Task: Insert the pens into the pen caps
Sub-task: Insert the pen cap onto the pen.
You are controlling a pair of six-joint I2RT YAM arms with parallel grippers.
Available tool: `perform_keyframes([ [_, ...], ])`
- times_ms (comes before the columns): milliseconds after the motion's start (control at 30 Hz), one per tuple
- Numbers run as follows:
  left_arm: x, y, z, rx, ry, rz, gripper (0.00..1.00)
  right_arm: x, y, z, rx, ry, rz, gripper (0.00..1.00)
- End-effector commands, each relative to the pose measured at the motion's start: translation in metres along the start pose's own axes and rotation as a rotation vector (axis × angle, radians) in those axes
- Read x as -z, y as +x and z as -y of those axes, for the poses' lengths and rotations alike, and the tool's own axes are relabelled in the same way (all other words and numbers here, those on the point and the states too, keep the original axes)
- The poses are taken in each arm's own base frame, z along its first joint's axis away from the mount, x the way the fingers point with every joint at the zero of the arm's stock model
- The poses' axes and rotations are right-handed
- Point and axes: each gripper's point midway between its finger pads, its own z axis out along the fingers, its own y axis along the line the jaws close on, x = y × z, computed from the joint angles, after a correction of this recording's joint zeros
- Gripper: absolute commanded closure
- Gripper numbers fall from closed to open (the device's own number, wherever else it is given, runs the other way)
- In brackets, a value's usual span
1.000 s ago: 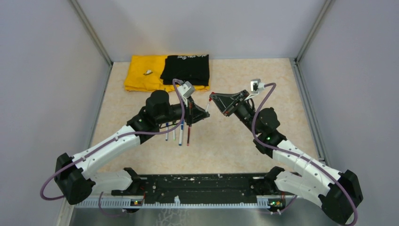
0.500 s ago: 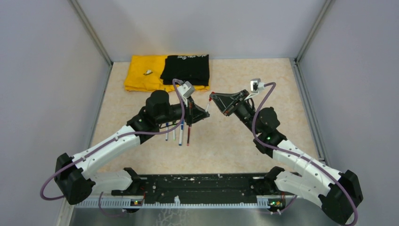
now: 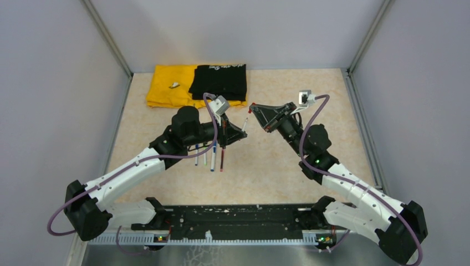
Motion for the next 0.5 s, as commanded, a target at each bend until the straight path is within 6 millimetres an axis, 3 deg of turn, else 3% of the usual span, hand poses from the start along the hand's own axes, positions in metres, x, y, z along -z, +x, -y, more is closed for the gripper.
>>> perform_keyframes([
  [0,0.003,-0.022,0.01,-0.04,0.025,0.054,1.0,-0.005,-0.02,-0.016,0.001,-0.034,0.042,1.0],
  [467,0.004,-0.019,0.009,-0.038,0.019,0.05,1.0,-0.002,-0.006,-0.013,0.011,-0.04,-0.018,1.0],
])
